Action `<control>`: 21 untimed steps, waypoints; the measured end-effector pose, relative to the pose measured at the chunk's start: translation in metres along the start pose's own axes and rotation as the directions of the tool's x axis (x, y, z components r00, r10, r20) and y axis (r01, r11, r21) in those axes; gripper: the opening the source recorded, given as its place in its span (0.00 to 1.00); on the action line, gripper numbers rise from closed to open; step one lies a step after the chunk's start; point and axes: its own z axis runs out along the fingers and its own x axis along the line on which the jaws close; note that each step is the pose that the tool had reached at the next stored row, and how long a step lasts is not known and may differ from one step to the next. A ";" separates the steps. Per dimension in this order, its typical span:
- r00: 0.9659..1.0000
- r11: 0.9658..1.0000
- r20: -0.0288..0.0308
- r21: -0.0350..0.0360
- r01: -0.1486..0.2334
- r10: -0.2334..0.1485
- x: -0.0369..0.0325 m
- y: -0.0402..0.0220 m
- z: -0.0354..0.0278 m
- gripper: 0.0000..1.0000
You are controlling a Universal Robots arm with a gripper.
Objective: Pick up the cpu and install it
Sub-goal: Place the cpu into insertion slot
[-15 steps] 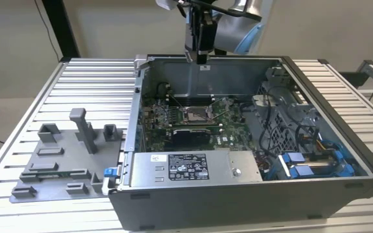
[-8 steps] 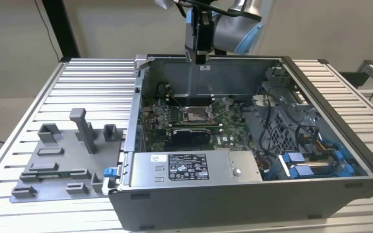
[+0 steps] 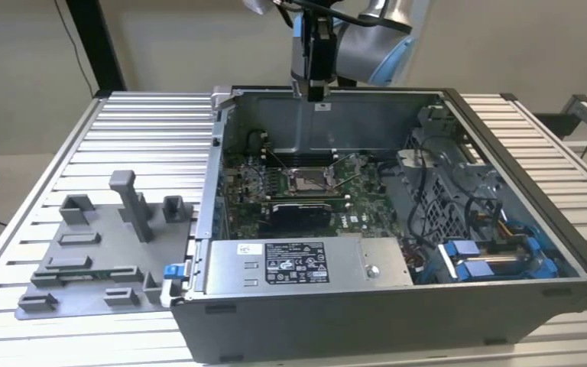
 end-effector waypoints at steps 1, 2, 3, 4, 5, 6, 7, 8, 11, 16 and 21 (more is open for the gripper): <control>1.000 1.000 0.000 0.001 0.000 0.000 0.0000 0.0001 0.0008 0.00; 1.000 1.000 0.000 0.001 0.000 0.000 0.0000 0.0000 0.0017 0.00; 1.000 1.000 0.000 0.001 0.000 0.000 0.0000 0.0000 0.0020 0.00; 1.000 1.000 0.000 0.001 0.000 0.000 0.0000 0.0000 0.0020 0.00; 1.000 1.000 0.000 0.001 0.000 0.000 0.0000 0.0000 0.0020 0.00; 1.000 1.000 0.000 0.001 0.000 0.000 0.0000 0.0000 0.0020 0.00; 1.000 1.000 0.000 0.001 0.000 0.000 0.0000 0.0000 0.0020 0.00; 1.000 1.000 0.000 0.001 0.000 0.000 0.0000 0.0000 0.0020 0.00; 1.000 1.000 0.000 0.001 0.000 0.000 0.0001 0.0000 0.0023 0.00; 1.000 1.000 0.000 0.001 0.000 0.000 0.0001 -0.0001 0.0050 0.00; 1.000 1.000 0.000 0.002 0.000 0.000 0.0001 -0.0002 0.0079 0.00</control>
